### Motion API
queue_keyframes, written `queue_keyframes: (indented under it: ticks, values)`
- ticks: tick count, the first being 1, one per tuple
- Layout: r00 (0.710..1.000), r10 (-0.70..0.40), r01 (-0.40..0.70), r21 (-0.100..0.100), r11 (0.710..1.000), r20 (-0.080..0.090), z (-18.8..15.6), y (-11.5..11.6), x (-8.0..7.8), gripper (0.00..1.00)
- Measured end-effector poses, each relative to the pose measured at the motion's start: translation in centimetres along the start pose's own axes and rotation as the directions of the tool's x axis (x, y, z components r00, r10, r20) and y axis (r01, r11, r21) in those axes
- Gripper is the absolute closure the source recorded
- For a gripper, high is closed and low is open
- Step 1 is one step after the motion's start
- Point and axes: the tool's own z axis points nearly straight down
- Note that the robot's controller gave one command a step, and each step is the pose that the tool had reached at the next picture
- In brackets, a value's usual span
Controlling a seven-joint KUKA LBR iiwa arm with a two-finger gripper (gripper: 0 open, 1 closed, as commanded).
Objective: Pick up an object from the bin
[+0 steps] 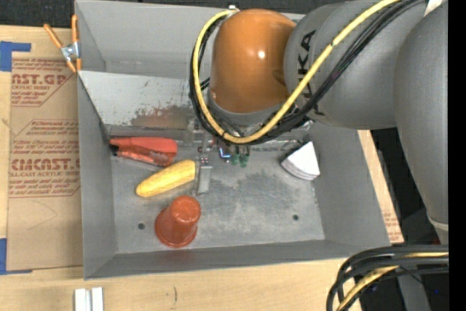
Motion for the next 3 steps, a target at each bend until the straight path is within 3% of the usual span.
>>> queue_keyframes:
  ticks: [1, 2, 3]
  values:
    - [1.0, 0.002, -0.002, -0.001, 1.0, 0.008, -0.5, -0.1, -0.2, 0.0]
    - [0.997, -0.073, 0.073, -0.001, 0.997, 0.011, 4.4, 0.2, -0.6, 0.0]
    - [0.995, -0.103, 0.103, 0.0, 0.995, 0.003, 9.5, 0.3, -0.5, 0.0]
